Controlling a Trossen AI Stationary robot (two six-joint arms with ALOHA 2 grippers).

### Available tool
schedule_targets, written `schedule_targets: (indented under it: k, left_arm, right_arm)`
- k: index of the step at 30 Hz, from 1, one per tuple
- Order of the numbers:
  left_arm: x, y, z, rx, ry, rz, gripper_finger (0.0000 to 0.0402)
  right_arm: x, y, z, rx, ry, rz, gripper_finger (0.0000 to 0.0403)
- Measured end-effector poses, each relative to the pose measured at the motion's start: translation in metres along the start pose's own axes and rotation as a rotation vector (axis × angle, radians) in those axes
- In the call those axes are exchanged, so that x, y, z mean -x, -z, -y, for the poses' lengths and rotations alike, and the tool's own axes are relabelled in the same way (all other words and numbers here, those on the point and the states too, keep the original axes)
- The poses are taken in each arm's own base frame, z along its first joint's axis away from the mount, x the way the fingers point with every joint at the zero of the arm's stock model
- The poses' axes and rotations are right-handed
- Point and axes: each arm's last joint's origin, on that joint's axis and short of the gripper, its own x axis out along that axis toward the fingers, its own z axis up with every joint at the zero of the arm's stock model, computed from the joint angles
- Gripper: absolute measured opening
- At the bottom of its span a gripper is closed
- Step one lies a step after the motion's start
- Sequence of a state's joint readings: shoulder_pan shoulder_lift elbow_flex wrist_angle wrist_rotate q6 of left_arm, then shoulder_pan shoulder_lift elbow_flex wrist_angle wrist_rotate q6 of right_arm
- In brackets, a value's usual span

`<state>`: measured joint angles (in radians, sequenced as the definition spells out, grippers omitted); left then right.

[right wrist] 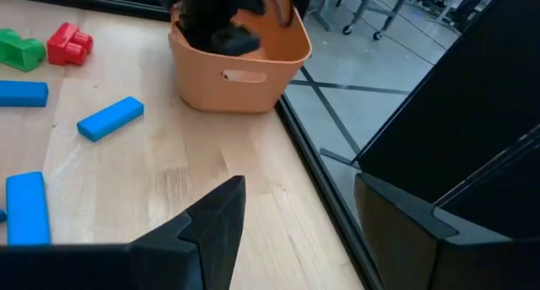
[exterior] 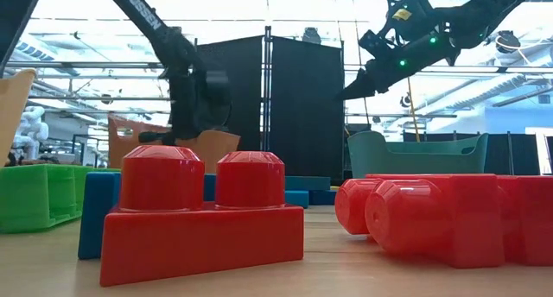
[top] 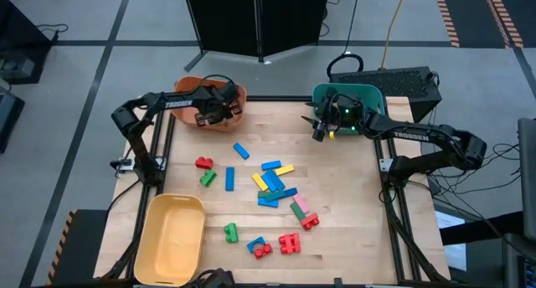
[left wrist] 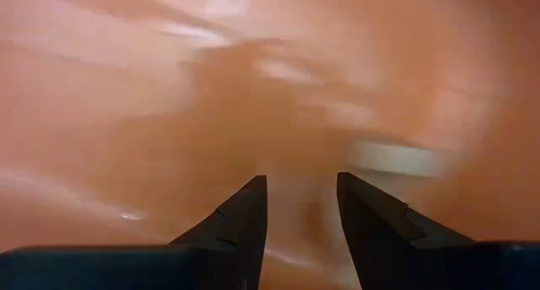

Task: Sort blocks by size
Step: Put the brown arch block into the blue bin

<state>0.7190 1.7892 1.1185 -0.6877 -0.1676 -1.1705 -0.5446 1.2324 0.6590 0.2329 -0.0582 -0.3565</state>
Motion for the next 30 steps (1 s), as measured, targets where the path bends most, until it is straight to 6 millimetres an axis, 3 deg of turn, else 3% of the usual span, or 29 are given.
schedule_targets:
  k: [3, 20, 30]
  left_arm:
    - [-0.004, 0.000, -0.002, 0.000, -0.018, -0.009, 0.0141]
    - [0.015, 0.007, 0.027, -0.078, 0.322, -0.060, 0.0141]
    - [0.015, 0.018, 0.022, -0.285, 0.245, -0.053, 0.0141]
  right_arm:
    - [0.000, 0.000, 0.000, -0.001, 0.000, 0.000, 0.0210]
    - [0.000, 0.000, 0.000, -0.004, -0.002, -0.005, 0.0210]
    - [0.000, 0.002, -0.001, -0.067, -0.011, -0.036, 0.0210]
